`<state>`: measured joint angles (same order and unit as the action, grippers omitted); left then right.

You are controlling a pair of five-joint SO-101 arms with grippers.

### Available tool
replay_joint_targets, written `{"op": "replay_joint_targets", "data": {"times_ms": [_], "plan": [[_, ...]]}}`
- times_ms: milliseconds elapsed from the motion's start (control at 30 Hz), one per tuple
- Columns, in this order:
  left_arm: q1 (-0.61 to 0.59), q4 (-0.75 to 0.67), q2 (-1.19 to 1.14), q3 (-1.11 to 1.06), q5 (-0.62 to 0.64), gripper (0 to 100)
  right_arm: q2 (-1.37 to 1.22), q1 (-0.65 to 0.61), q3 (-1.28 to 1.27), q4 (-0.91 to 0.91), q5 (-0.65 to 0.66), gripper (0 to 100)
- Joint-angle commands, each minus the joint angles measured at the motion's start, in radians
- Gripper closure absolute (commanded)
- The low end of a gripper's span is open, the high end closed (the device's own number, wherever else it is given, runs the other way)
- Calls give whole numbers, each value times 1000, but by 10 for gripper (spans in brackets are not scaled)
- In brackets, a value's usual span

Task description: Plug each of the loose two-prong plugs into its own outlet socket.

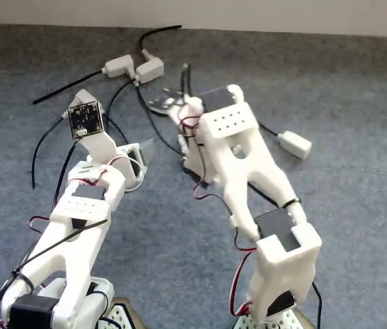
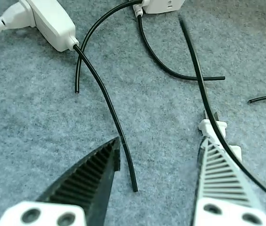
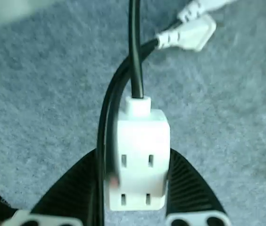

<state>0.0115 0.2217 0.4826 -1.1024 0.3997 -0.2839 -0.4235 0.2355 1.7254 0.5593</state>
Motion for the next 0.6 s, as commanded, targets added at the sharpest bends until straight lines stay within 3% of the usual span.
{"op": "replay_joint_targets", "data": {"times_ms": [0, 100, 300, 567], "plan": [[-7, -23, 28, 7, 5, 734, 71, 94, -151, 36, 83, 943], [-5, -25, 28, 8, 5, 734, 71, 117, -318, -4, 130, 943], [-5, -25, 28, 8, 5, 734, 73, 111, -516, -289, 130, 886], [-5, -25, 28, 8, 5, 734, 73, -28, -601, -521, -2, 866]]}}
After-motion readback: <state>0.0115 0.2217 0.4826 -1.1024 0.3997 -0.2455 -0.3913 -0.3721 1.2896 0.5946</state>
